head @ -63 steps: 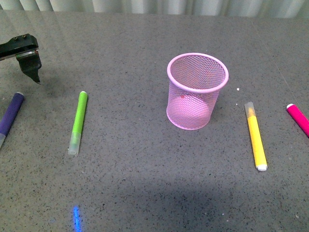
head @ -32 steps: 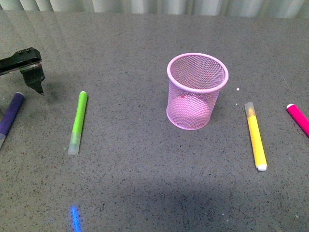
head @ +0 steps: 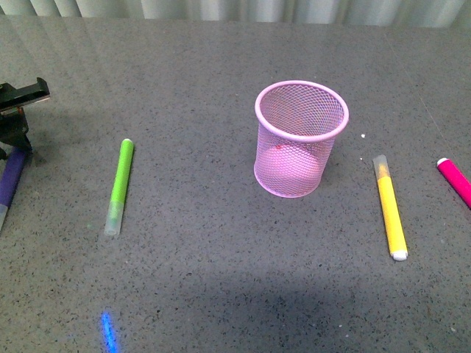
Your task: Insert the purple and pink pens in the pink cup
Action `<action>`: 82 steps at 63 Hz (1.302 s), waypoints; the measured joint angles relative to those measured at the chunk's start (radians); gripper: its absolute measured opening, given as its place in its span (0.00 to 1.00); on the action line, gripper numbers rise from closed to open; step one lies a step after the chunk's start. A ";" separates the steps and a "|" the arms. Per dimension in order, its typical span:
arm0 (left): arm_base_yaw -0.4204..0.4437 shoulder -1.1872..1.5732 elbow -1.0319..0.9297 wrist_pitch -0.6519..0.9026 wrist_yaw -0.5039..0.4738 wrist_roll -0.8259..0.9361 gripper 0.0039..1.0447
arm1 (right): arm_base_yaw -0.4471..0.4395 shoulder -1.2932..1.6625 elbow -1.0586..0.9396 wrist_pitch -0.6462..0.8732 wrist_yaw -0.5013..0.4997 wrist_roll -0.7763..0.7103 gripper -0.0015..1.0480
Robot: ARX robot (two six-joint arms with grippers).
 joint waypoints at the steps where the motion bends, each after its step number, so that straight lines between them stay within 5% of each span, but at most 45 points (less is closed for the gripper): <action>1: 0.001 0.000 -0.001 0.000 0.000 0.000 0.24 | 0.000 0.000 0.000 0.000 0.000 0.000 0.93; 8: 0.010 -0.012 -0.005 0.002 0.009 0.009 0.09 | 0.000 0.000 0.000 0.000 0.000 0.000 0.93; 40: -0.010 -0.458 0.131 -0.092 0.100 0.135 0.08 | 0.000 0.000 0.000 0.000 0.000 0.000 0.93; 62: -0.427 -0.482 0.101 0.201 -0.044 0.085 0.07 | 0.000 0.000 0.000 0.000 0.000 0.000 0.93; 82: -0.613 -0.311 0.102 0.340 -0.108 0.042 0.07 | 0.000 0.000 0.000 0.000 0.000 0.000 0.93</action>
